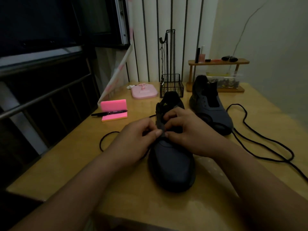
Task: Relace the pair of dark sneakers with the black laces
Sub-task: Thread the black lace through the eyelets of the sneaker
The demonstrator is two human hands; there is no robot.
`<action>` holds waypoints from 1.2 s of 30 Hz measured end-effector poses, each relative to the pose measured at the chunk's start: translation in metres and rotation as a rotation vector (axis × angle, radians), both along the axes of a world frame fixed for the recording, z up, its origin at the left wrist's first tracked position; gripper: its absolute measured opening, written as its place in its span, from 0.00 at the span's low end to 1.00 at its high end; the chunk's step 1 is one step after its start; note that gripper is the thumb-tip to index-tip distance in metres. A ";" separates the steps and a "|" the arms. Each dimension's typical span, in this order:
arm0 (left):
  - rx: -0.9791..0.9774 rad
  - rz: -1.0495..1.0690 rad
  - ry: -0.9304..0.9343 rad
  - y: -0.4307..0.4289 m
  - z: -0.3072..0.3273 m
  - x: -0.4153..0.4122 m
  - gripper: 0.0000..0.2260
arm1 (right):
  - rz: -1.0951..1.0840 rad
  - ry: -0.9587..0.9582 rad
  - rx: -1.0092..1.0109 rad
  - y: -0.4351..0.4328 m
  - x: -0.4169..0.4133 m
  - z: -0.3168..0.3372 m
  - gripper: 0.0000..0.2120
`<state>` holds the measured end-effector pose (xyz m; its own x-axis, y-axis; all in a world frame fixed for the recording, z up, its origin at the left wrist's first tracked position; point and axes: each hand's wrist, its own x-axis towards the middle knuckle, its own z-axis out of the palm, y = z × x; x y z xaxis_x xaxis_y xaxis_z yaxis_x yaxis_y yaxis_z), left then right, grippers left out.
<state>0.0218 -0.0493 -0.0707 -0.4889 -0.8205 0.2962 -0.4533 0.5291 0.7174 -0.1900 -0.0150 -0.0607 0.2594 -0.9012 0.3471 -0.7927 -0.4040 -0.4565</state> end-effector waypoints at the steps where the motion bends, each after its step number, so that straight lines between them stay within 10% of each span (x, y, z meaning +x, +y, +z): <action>1: 0.087 -0.006 0.102 0.002 -0.006 -0.002 0.06 | -0.001 0.007 0.003 0.000 0.001 0.000 0.01; 10: 0.026 -0.018 0.214 0.015 -0.035 -0.008 0.22 | -0.011 -0.198 0.057 0.006 0.002 0.003 0.06; 17: -0.123 0.039 0.193 0.014 -0.038 -0.008 0.16 | 0.020 -1.435 0.176 0.014 -0.016 0.027 0.10; 20: -0.115 0.072 0.139 0.010 -0.042 -0.007 0.18 | -0.020 -1.615 0.186 0.011 -0.013 0.034 0.08; 28: -0.229 0.021 -0.072 0.009 -0.031 -0.004 0.28 | -0.072 0.299 0.134 0.015 0.009 0.060 0.05; 36: -0.295 -0.009 -0.463 -0.008 0.006 0.000 0.36 | -0.127 0.597 0.278 0.004 0.030 0.069 0.10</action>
